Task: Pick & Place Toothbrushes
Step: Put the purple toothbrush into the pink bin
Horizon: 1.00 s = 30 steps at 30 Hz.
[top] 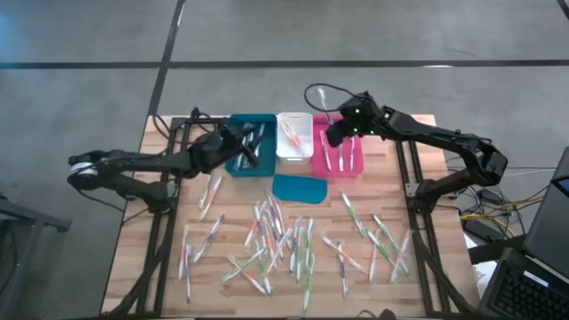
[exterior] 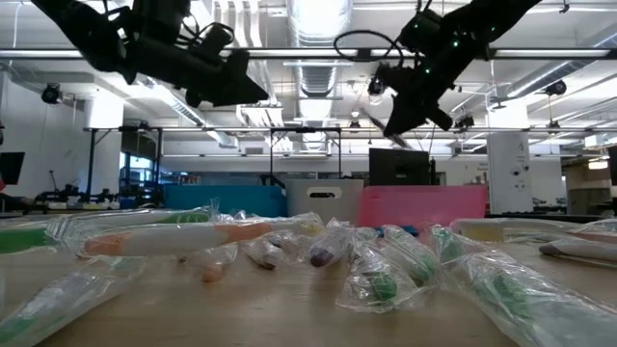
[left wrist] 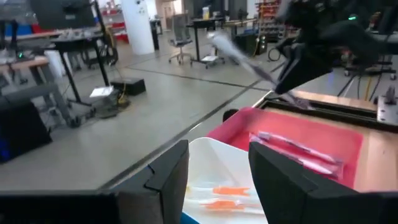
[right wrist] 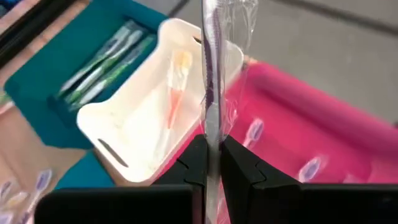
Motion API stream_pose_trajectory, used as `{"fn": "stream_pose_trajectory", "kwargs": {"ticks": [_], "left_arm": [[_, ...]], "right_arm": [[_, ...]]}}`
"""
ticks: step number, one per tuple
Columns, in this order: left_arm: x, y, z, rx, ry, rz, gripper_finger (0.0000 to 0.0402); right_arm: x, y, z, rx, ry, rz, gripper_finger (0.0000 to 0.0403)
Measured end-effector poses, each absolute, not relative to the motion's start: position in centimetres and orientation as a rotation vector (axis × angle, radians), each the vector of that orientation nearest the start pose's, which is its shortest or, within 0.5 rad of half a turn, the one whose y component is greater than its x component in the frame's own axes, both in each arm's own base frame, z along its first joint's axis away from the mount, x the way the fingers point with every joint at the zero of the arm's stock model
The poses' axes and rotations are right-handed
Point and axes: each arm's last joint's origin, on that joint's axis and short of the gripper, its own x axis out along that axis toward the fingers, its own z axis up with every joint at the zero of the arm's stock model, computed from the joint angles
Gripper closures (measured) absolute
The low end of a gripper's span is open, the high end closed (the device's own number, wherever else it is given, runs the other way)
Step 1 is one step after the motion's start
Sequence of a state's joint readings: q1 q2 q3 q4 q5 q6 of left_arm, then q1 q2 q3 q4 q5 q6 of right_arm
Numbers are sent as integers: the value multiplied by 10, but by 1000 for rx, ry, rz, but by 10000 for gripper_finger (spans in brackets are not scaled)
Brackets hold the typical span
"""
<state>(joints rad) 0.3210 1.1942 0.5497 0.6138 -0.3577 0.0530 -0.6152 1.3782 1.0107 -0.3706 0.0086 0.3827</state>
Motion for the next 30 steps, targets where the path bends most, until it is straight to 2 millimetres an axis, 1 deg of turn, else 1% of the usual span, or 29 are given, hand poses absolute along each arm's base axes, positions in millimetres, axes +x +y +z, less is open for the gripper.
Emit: {"fn": "stream_pose_trajectory", "kwargs": {"ticks": [4,9,15,24,27,30], "left_arm": [[233,90,248,92,58,681,229],[232,97,262,92,14,705,229],[225,100,271,132,-9,708,229],[215,102,282,123,-63,734,229],[214,102,283,126,-68,736,229],[214,102,285,126,-72,737,229]], "right_arm": [[244,-173,252,669,612,-786,385],[252,-180,227,779,664,-843,385],[256,-183,199,872,779,-908,385],[260,-186,173,933,857,-978,385],[260,-186,166,953,885,-998,384],[261,-186,162,973,890,-1012,375]]}}
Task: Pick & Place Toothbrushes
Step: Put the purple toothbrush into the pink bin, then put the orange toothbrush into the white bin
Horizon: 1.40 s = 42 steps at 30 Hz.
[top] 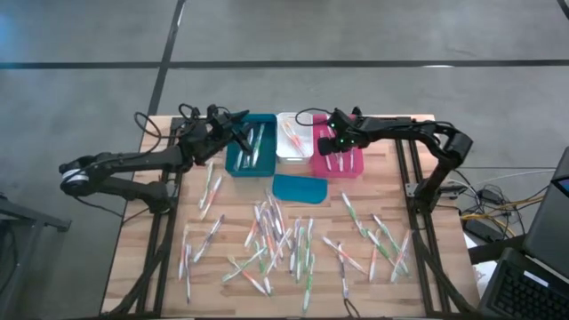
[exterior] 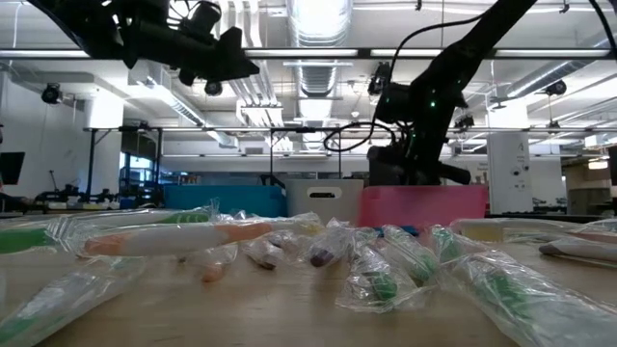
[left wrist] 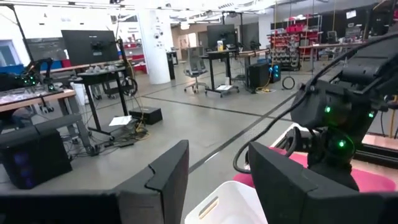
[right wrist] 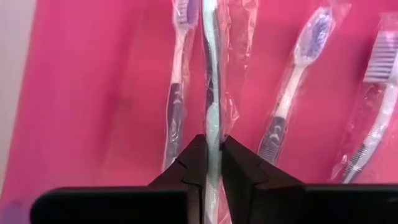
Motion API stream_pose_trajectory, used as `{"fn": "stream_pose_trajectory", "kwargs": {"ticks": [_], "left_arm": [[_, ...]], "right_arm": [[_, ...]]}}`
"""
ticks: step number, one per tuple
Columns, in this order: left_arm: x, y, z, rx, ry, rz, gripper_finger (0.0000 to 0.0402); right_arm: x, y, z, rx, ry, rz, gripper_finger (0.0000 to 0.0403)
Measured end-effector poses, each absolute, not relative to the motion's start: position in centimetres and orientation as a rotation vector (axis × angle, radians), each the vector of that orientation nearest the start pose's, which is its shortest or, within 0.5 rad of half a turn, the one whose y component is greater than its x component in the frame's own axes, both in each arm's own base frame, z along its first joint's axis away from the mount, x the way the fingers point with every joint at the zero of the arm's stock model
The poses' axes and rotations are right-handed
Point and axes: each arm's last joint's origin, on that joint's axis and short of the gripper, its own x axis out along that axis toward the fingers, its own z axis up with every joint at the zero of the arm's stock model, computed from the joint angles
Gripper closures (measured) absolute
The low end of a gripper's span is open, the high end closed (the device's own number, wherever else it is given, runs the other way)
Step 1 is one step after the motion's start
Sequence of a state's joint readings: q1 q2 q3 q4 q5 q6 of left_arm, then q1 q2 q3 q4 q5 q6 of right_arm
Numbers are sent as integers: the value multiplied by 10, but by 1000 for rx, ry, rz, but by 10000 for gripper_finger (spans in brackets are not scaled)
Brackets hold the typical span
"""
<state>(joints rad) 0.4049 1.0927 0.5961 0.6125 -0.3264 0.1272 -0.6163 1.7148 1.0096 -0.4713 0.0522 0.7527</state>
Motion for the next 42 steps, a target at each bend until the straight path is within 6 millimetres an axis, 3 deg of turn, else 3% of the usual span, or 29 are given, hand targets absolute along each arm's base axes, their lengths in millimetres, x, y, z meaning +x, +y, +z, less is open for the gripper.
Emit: {"fn": "stream_pose_trajectory", "kwargs": {"ticks": [25,34,42], "left_arm": [[215,102,287,127,-75,738,229],[215,102,287,133,-72,738,229],[215,102,286,133,-70,738,229]], "right_arm": [[259,-184,165,969,923,-967,261],[255,-164,211,868,823,-826,253],[255,-111,256,712,762,-622,295]]}}
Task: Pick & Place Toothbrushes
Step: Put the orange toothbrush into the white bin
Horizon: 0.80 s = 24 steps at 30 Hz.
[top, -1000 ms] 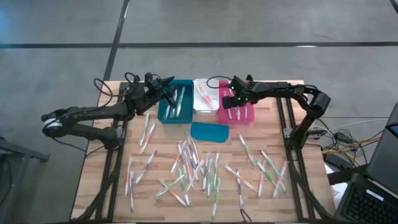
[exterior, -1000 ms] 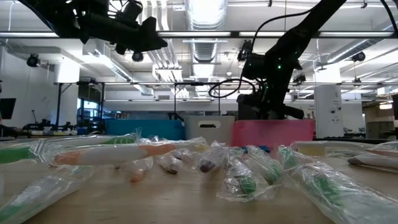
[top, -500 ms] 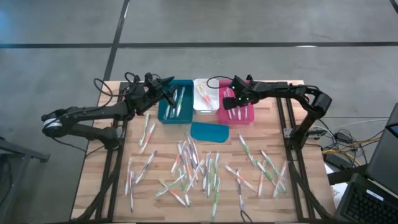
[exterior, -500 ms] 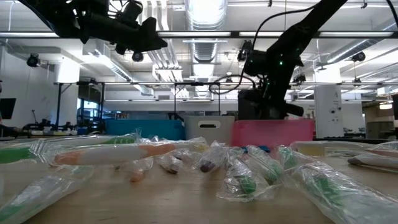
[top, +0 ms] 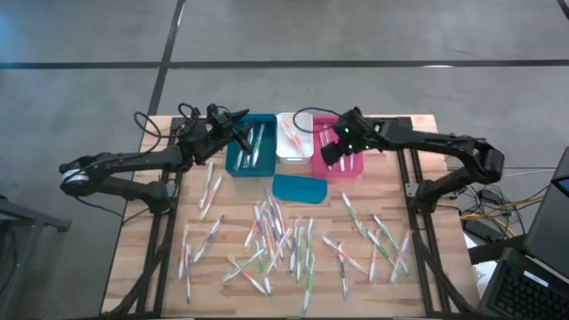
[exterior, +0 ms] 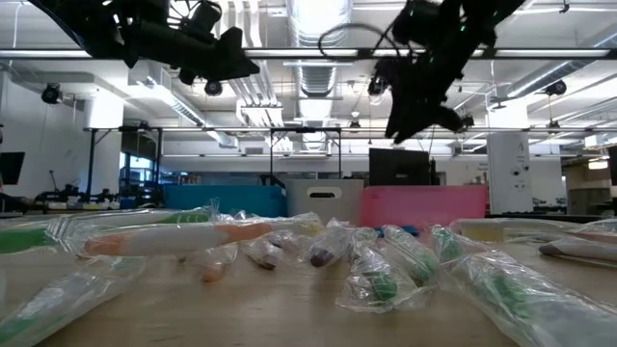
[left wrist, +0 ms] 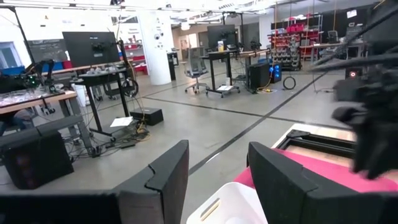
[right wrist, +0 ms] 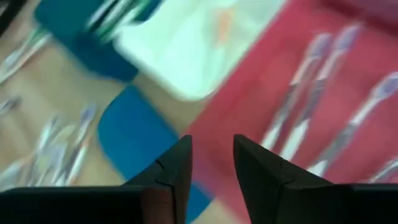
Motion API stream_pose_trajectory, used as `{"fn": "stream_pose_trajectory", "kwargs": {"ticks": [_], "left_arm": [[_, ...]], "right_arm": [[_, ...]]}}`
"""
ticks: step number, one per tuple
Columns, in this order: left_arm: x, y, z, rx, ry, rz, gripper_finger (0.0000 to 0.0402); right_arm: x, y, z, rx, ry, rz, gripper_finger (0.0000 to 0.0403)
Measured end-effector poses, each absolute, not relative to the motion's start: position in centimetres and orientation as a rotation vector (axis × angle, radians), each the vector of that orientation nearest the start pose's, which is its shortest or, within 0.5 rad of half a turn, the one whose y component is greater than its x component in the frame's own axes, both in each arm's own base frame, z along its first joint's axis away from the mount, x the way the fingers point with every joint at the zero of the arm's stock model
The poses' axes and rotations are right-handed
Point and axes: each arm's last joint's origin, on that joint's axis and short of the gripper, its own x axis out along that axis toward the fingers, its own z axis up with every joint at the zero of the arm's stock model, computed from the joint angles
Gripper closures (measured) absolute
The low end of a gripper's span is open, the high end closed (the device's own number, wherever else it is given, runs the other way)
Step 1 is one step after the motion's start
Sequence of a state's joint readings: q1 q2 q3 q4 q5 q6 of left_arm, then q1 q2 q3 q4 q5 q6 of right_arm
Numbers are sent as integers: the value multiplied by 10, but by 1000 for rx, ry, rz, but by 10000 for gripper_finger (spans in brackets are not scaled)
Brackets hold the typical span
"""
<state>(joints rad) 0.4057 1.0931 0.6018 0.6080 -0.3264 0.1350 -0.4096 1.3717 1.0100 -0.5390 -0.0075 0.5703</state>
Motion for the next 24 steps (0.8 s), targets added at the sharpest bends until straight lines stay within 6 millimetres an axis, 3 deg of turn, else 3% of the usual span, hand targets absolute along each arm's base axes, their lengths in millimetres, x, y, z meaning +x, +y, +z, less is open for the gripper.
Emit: {"fn": "stream_pose_trajectory", "kwargs": {"ticks": [6,11,17,24], "left_arm": [[215,102,286,133,-65,738,229],[215,102,286,128,-67,737,229],[215,101,286,106,-79,694,229],[217,100,285,83,-79,618,229]], "right_arm": [[253,-47,277,637,778,-443,329],[252,6,283,590,774,-378,350],[247,58,280,575,791,-306,360],[242,105,265,597,860,-258,361]]}}
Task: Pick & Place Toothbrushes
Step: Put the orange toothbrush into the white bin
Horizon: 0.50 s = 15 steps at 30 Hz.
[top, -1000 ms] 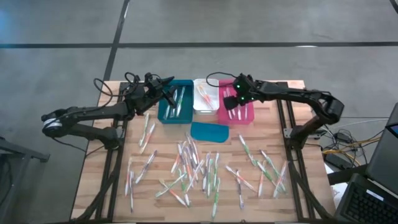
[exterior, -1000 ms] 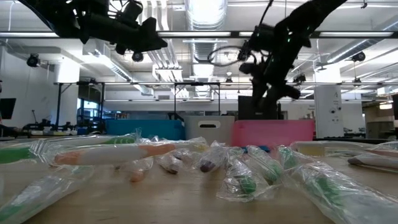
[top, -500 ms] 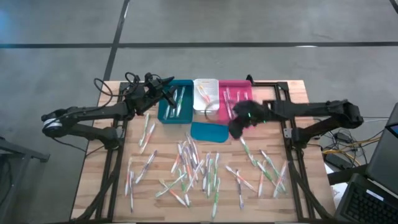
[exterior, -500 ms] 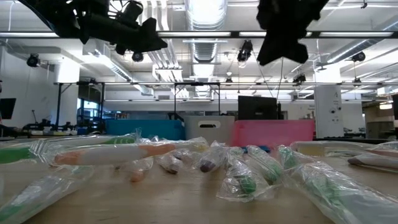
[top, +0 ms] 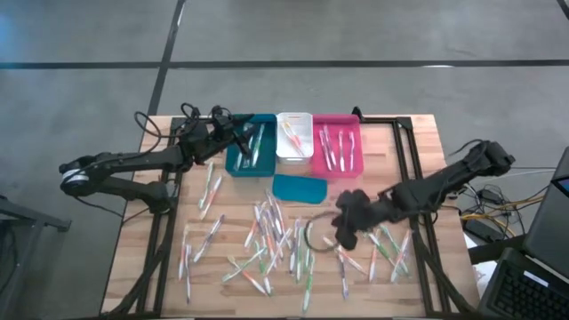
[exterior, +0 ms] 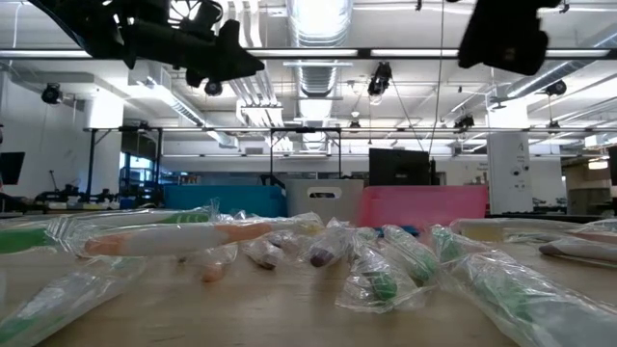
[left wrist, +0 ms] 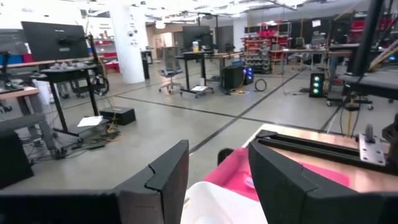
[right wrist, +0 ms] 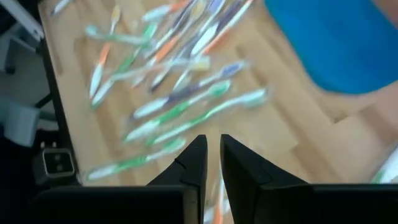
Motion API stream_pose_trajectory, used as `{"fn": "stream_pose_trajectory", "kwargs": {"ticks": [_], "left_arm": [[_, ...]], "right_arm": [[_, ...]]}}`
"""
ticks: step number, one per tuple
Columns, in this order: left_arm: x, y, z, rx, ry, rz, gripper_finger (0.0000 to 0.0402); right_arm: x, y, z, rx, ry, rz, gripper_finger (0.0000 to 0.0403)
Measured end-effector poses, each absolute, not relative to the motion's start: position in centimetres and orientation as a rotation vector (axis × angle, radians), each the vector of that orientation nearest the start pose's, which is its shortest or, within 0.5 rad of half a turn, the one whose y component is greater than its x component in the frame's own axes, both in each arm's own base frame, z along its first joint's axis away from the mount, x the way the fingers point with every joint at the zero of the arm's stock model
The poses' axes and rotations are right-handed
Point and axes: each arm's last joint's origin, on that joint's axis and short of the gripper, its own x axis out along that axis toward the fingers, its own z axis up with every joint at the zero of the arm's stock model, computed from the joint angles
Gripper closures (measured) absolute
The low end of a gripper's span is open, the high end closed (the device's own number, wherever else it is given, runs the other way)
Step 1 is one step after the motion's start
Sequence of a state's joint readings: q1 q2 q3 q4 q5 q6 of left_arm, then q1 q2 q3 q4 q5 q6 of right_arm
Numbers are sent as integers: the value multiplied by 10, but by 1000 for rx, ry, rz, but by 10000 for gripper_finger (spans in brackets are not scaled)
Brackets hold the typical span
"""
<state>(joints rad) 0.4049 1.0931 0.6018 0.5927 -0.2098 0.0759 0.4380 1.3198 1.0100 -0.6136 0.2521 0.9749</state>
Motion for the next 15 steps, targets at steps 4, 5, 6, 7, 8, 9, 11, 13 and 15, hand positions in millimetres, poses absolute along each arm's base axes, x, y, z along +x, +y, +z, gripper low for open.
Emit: {"fn": "stream_pose_trajectory", "kwargs": {"ticks": [4,5,6,7,8,9,11,13,15], "left_arm": [[217,99,283,76,-65,602,229],[217,99,283,71,-59,601,229],[217,99,282,65,-53,600,229],[218,99,281,60,-49,600,229],[218,99,281,55,-47,600,229],[218,99,281,52,-47,599,229],[218,99,280,46,-42,599,229],[218,99,279,35,-30,596,229],[218,99,278,28,-23,594,229]], "right_arm": [[240,129,251,608,915,-261,369],[240,134,247,616,930,-267,371],[240,139,242,620,946,-272,373],[239,145,238,619,963,-276,375],[239,150,234,620,977,-281,377],[238,154,229,621,991,-286,379],[237,162,221,624,1030,-293,384],[235,169,214,629,1069,-294,387],[233,175,209,631,1100,-289,390]]}}
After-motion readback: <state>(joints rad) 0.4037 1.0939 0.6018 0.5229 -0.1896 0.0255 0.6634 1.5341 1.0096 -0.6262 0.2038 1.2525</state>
